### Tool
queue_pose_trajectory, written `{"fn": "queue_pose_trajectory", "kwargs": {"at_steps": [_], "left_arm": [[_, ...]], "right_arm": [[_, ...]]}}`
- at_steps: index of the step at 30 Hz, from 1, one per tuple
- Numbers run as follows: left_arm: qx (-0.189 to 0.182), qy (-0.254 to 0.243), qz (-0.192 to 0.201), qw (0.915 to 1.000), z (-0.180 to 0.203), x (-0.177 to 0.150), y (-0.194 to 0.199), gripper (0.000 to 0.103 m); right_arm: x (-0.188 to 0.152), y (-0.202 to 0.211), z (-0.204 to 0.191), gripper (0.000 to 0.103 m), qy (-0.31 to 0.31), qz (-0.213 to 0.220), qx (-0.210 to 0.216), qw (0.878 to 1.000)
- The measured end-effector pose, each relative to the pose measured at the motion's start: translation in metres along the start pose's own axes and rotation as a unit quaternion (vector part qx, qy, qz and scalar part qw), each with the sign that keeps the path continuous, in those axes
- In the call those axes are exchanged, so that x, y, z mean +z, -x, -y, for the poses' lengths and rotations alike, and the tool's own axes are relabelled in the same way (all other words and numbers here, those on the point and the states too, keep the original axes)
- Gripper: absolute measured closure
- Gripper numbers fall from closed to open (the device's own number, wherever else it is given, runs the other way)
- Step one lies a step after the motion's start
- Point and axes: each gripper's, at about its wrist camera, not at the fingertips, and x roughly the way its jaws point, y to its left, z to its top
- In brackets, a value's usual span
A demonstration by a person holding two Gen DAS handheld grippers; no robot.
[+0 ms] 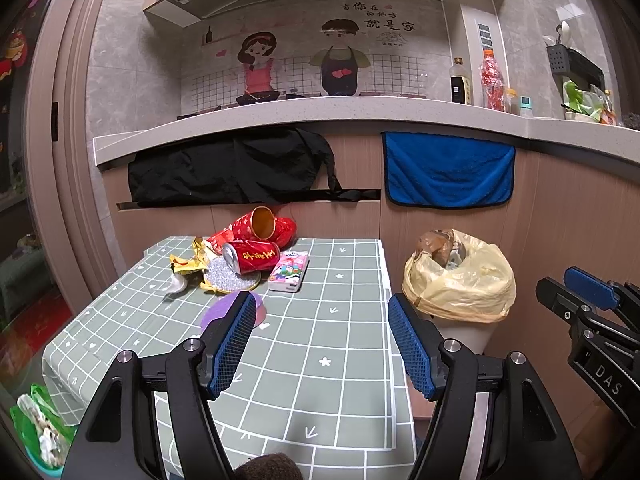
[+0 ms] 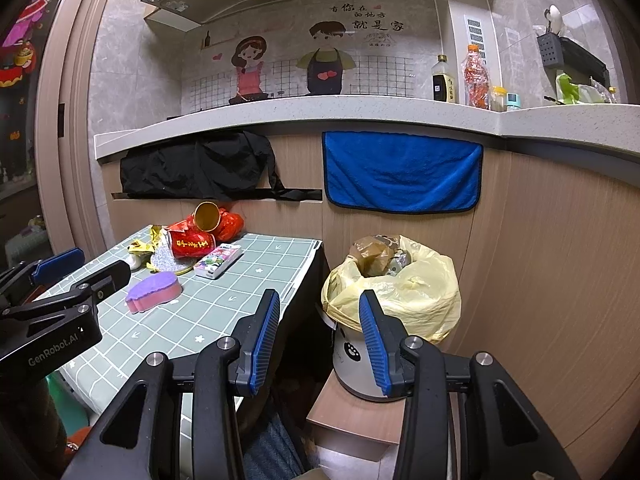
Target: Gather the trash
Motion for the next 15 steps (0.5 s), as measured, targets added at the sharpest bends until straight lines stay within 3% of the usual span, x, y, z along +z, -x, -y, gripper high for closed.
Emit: {"fn": "queue_pose_trajectory", "kwargs": {"at_steps": [15], "left_arm": [[-0.001,-0.001,0.0,1.0,-0.0027,0.0012,0.0017,0.034]], "right_arm": [[-0.0007,0.0001,-0.0005,0.063,-0.001,-0.001,0.0,1.0]]}}
